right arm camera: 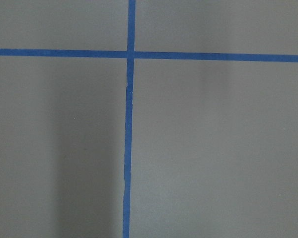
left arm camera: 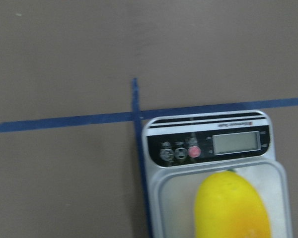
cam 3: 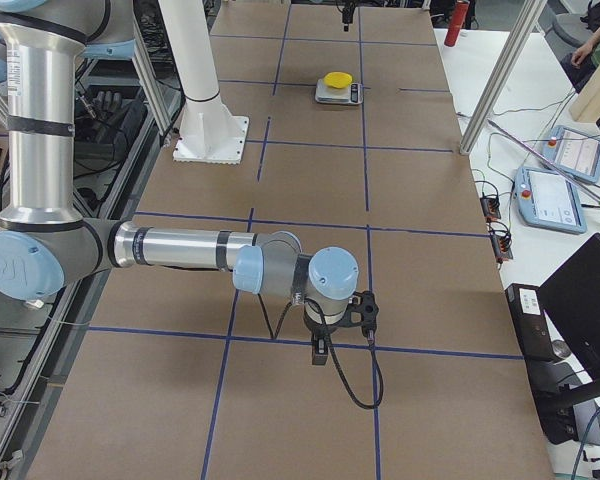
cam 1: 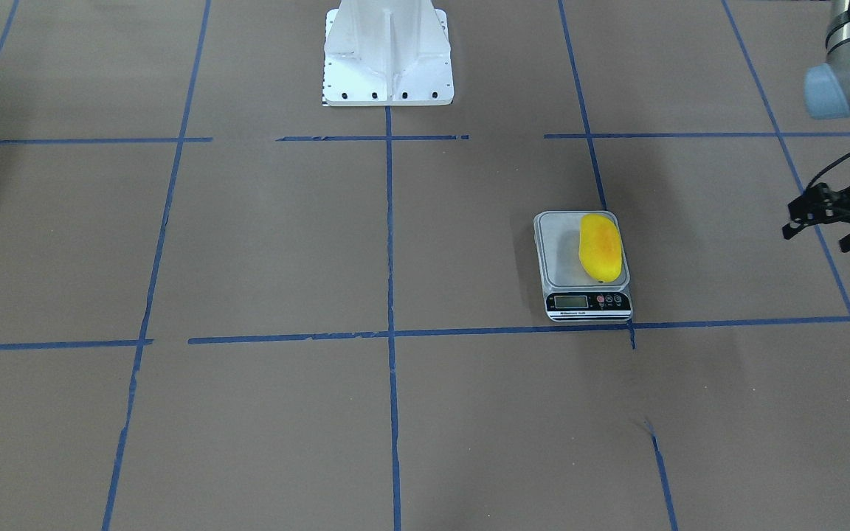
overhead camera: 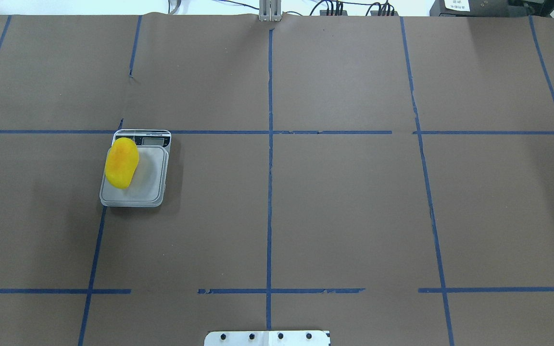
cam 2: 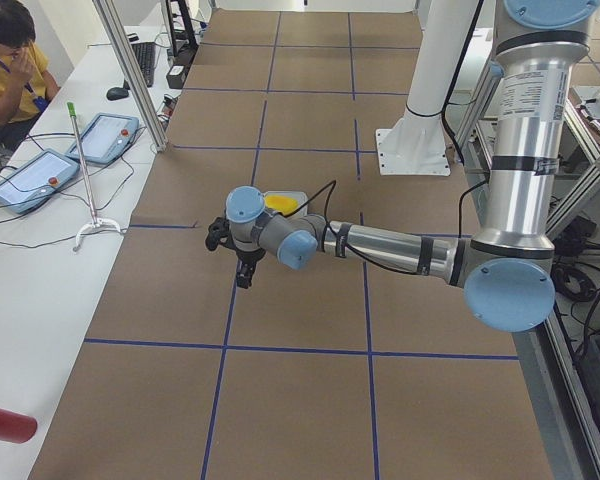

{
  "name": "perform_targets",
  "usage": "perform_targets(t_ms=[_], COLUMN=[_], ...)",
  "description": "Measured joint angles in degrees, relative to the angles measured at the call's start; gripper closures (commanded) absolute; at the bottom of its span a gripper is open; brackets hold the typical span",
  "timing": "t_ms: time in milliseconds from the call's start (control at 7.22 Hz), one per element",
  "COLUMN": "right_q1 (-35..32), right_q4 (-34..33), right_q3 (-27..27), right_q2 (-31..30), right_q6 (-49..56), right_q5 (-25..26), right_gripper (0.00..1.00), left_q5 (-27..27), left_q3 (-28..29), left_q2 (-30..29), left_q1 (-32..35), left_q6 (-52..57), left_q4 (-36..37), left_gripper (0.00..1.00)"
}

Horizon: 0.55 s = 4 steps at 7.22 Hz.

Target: Weigh mango

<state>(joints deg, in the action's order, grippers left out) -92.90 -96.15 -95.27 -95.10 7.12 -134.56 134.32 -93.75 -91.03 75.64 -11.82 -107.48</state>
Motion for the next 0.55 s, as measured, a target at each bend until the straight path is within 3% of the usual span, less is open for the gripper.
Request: perform_targets(t_ms=[277,554], right_q1=[0.0,0.0], right_q4=[0.0,0.0], right_q3=[0.0,0.0], right_q2=[0.0,0.0], right_q6=[0.0,0.0], right_q5=[0.0,0.0], right_gripper=[0.0,0.0], left_q5=[-3.0,-4.2], left_q3=[0.5,1.1], left_q2=[1.0,1.4], left_q1=[12.0,20.1], left_q6=[17.8,24.6], left_q4=[11.7,20.7], left_gripper=[0.0,0.0])
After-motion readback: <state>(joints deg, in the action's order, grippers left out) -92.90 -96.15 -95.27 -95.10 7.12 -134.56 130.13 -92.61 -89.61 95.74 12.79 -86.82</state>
